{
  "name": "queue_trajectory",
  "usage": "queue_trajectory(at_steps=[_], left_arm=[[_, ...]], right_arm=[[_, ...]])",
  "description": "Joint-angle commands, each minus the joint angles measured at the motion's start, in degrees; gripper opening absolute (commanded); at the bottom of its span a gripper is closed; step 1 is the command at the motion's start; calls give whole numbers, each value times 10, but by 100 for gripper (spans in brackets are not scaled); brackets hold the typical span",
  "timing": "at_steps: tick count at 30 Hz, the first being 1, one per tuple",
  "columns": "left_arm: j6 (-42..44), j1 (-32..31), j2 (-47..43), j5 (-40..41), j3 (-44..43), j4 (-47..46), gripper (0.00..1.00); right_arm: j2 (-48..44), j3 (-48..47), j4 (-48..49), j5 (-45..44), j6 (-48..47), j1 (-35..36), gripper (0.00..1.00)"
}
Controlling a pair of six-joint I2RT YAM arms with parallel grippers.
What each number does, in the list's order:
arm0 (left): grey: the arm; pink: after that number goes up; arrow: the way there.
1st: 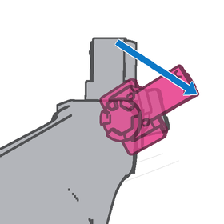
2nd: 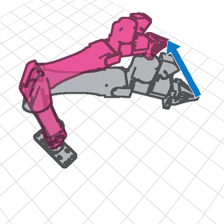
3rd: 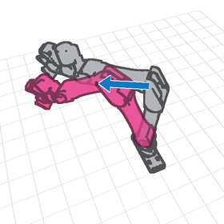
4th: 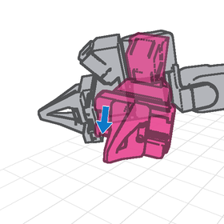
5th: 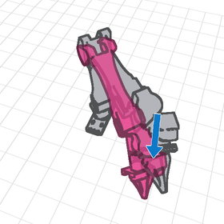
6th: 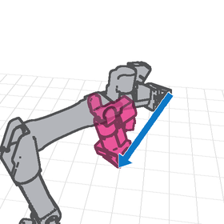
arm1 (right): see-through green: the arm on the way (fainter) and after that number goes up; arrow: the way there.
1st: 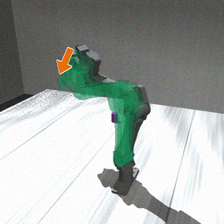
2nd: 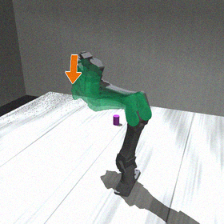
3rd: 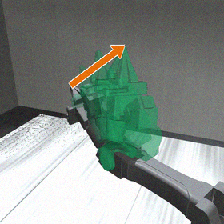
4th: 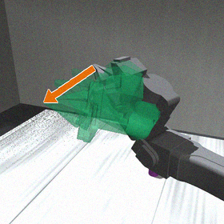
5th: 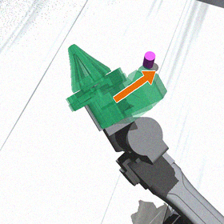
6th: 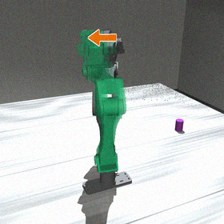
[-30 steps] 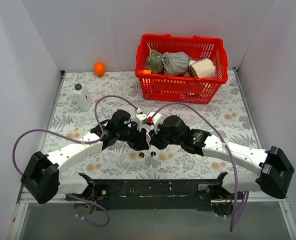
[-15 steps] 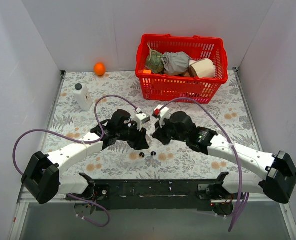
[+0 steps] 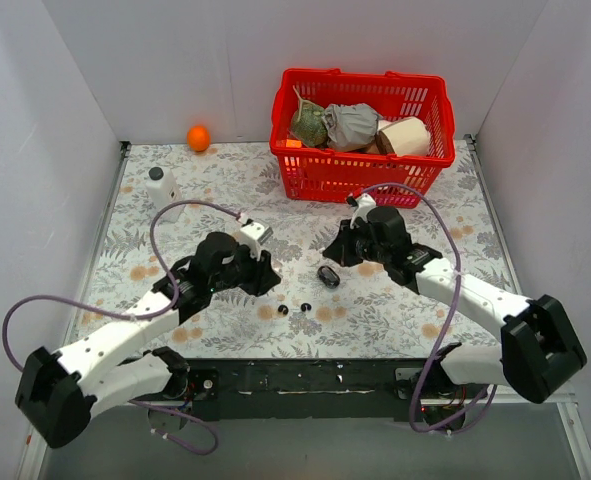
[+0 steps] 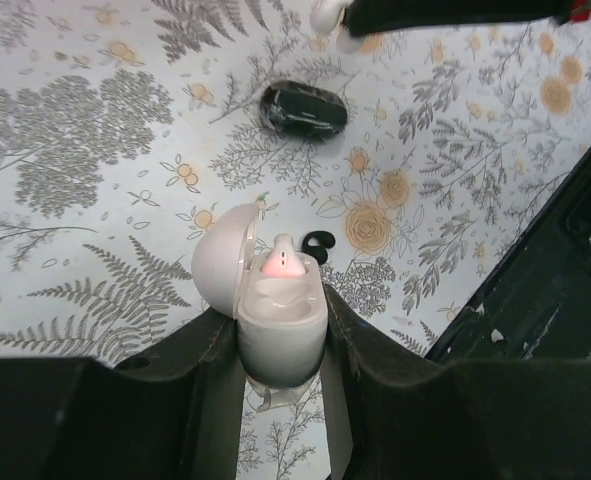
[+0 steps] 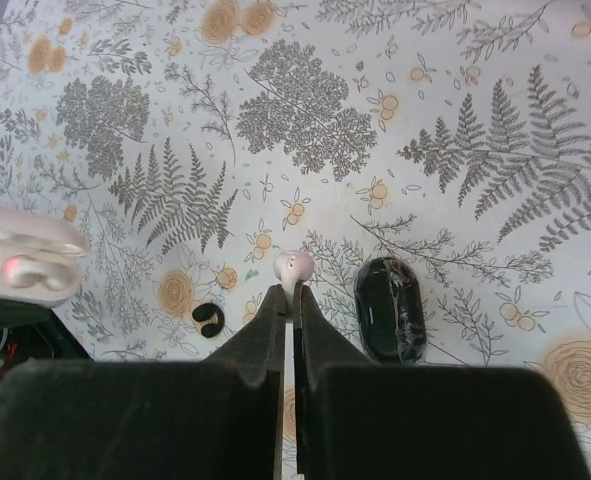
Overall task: Insert the wireless bluetooth earbuds into the charging case
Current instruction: Place the earbud at the center of the board.
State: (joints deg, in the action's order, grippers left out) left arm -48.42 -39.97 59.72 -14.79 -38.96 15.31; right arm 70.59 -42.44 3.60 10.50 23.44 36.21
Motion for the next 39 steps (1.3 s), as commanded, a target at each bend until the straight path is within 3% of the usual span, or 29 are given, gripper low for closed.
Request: queue_trajectory(at_steps=[1, 5, 10, 12, 15, 17, 19, 26, 32, 37, 39], left_arm=[[-43, -1, -104, 80, 45, -62, 0], [-44, -1, -180, 50, 87, -93, 0], [-19, -1, -239, -11, 101, -99, 0], [3, -1, -265, -70, 119, -118, 0], [19, -1, -338, -164, 169, -210, 0], [18, -1, -394, -172, 200, -282, 0], [20, -1, -413, -148, 214, -286, 0], [31, -1, -406, -53, 171, -201, 0], [25, -1, -440, -10, 173, -196, 0], [6, -1, -471, 17, 174, -173, 0], [3, -1, -481, 29, 180, -168, 0]], right_arm=[[44, -6, 61, 22, 57, -1, 1], [91, -20, 91, 74, 35, 11, 1], [42, -28, 57, 59, -40, 38, 1], [39, -43, 36, 80, -59, 38, 1], [43, -42, 30, 112, -73, 42, 1], [60, -43, 20, 121, -79, 50, 1], [80, -54, 9, 105, -77, 54, 1], [174, -104, -32, -45, 54, 53, 1], [218, -92, 53, -58, 208, 53, 1], [225, -21, 163, -86, 359, 62, 1], [232, -15, 174, -101, 371, 73, 1]])
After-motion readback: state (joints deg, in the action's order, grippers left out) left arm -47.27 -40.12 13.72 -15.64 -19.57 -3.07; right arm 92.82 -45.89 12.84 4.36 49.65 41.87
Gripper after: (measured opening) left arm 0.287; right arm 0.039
